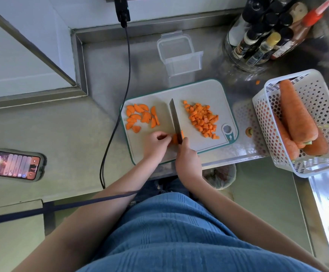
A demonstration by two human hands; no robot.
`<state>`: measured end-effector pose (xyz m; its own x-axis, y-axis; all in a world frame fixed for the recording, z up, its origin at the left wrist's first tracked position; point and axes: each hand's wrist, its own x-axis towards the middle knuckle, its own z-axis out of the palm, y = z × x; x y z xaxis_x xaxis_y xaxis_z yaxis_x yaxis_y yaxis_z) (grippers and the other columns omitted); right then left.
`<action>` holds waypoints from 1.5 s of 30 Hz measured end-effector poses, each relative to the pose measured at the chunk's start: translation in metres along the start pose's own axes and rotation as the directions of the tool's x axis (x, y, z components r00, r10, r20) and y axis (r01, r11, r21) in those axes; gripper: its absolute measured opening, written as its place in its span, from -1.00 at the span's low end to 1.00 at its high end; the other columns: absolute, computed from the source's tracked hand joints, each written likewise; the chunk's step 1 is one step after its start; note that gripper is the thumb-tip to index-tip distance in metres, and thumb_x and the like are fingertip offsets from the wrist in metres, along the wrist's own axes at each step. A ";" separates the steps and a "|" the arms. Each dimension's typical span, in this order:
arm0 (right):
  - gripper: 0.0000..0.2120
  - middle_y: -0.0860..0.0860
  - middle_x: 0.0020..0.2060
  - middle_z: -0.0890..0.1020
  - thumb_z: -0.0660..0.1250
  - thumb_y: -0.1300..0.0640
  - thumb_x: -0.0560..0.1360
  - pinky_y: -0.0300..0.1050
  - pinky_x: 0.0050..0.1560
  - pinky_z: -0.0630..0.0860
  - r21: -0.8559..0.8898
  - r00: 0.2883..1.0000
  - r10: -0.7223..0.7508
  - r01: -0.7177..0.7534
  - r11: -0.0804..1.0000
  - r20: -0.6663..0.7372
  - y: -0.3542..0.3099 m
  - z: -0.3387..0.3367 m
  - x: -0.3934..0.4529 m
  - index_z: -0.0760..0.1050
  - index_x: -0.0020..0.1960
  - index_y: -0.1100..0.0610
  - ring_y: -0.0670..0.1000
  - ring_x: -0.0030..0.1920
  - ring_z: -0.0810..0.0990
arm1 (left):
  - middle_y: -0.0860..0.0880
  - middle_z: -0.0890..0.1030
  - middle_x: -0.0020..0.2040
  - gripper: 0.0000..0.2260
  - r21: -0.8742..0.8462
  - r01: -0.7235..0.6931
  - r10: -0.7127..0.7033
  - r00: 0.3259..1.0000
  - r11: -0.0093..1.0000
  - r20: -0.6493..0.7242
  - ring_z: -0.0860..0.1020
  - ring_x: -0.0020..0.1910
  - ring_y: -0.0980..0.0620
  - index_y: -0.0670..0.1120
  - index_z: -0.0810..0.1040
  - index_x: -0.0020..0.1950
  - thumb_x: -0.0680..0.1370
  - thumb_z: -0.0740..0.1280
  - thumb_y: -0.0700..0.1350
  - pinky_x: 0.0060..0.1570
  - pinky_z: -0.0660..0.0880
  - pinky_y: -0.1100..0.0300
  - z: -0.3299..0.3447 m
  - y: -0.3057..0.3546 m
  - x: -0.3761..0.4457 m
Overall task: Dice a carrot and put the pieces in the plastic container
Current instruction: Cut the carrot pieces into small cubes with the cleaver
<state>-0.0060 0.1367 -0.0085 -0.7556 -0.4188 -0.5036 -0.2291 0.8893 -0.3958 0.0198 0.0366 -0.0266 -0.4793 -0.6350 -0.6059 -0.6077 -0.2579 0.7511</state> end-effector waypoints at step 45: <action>-0.77 0.06 -0.45 0.32 0.08 0.16 0.59 -0.07 -0.54 0.38 0.677 0.984 0.164 -0.071 0.733 -0.075 0.053 -0.055 0.013 0.19 -0.24 0.08 0.02 -0.62 0.30 | -0.08 0.41 0.23 -0.38 0.499 -0.675 0.387 0.729 0.544 0.564 0.48 0.06 0.03 -0.12 0.39 0.40 0.37 0.49 -0.29 0.12 0.45 0.23 -0.028 0.007 0.044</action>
<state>-0.0614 0.1884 0.0063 -0.8269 -0.2521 -0.5026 0.3006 0.5571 -0.7741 0.0120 -0.0133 -0.0402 -0.9420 -0.1518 -0.2992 -0.3230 0.6514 0.6865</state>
